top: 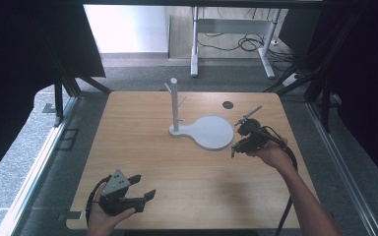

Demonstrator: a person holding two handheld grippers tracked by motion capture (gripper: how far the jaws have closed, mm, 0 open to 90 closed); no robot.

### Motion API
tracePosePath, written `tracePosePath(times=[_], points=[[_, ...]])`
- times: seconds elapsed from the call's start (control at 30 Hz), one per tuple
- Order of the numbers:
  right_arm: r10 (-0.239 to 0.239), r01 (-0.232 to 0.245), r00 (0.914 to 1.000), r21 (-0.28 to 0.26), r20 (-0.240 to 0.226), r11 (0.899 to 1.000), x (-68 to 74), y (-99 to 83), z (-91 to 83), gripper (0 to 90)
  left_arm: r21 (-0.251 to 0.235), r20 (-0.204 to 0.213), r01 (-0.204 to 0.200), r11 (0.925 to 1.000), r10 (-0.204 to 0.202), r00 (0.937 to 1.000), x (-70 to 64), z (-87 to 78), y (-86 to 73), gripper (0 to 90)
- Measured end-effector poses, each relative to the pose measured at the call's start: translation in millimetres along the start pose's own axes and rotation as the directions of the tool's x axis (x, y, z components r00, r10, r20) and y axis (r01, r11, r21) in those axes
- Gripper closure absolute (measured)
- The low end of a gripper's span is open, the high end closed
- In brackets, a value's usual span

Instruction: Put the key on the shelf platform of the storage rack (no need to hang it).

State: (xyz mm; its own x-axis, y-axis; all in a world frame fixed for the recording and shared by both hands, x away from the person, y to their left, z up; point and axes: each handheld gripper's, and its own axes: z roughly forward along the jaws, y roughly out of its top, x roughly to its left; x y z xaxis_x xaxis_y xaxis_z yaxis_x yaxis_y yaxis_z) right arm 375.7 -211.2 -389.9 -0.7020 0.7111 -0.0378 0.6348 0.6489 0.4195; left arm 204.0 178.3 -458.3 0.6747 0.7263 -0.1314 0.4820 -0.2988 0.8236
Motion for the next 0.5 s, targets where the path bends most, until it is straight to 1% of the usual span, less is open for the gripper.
tracePosePath(times=[0.3,0.43,0.5], points=[[0.003,-0.003,1.0000,-0.001,-0.005,1.000,-4.6,16.7,4.0,67.6,-0.002,0.001,0.003,1.0000,-0.003,1.0000,1.1,-0.9,-0.1,27.9],[0.017,-0.017,0.9998,-0.005,-0.008,1.000,-6.8,22.3,5.6,67.6,-0.004,0.001,0.001,1.0000,-0.001,1.0000,1.1,-1.8,0.2,27.8],[0.014,-0.014,0.9998,-0.007,-0.011,1.000,-8.4,24.2,6.9,67.6,-0.008,0.002,0.002,1.0000,-0.002,1.0000,1.1,-2.3,0.3,27.8]])
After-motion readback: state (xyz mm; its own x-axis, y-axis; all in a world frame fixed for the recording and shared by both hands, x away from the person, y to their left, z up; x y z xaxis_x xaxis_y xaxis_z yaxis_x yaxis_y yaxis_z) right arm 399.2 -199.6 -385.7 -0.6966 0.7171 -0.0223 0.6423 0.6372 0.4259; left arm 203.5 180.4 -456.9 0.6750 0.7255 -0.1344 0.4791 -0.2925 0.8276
